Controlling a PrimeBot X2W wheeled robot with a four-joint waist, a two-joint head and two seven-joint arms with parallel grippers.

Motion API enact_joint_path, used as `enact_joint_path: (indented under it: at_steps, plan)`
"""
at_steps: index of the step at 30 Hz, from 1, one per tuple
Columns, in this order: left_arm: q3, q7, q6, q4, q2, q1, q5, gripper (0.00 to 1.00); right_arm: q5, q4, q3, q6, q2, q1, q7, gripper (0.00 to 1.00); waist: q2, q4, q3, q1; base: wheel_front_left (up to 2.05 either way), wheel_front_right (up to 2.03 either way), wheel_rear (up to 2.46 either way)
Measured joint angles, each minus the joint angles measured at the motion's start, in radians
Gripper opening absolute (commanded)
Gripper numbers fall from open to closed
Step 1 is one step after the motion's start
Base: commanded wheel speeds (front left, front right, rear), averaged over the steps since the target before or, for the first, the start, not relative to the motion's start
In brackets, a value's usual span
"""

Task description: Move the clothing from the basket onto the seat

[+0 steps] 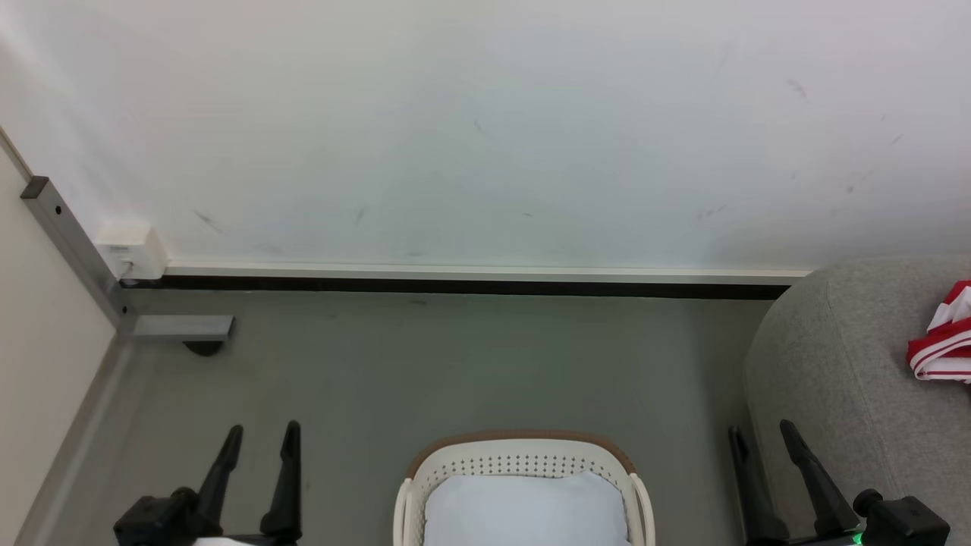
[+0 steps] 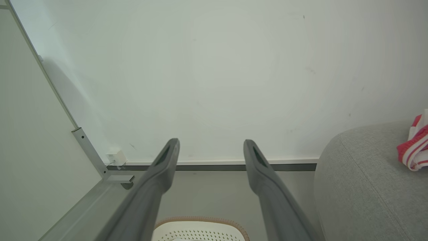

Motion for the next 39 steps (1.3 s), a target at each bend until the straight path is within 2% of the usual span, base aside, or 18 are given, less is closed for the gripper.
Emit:
enact_joint_path:
  at_steps: [9,21,22,27,39]
  plan:
    - [0.050,0.000,-0.051,0.028,-0.047,-0.001,0.053,1.00,0.000,0.034,0.011,0.000,-0.002,-0.019,-0.009,1.00,0.0000,-0.006,-0.002,0.0000,0.00,0.00,0.00]
    - [0.093,0.000,-0.086,0.054,-0.081,-0.005,0.086,1.00,0.000,0.048,0.014,0.000,-0.001,-0.032,-0.014,1.00,0.0000,-0.012,-0.003,0.0000,0.00,0.00,0.00]
    - [0.092,0.000,-0.086,0.058,-0.083,-0.004,0.086,0.00,0.000,0.052,0.014,0.000,0.000,-0.031,-0.013,0.00,0.0000,-0.012,-0.003,-0.0001,0.00,0.00,0.00]
    - [0.090,0.010,-0.086,0.098,-0.095,0.017,0.075,0.00,0.012,0.083,0.015,0.000,0.007,0.003,-0.007,0.00,0.0000,-0.013,-0.003,0.0000,0.00,0.00,0.00]
    - [0.115,0.070,-0.086,0.099,-0.104,0.010,-0.132,0.00,0.204,0.084,-0.026,0.000,0.007,0.000,0.044,0.00,0.0000,-0.012,-0.002,0.0000,0.00,0.00,0.00]
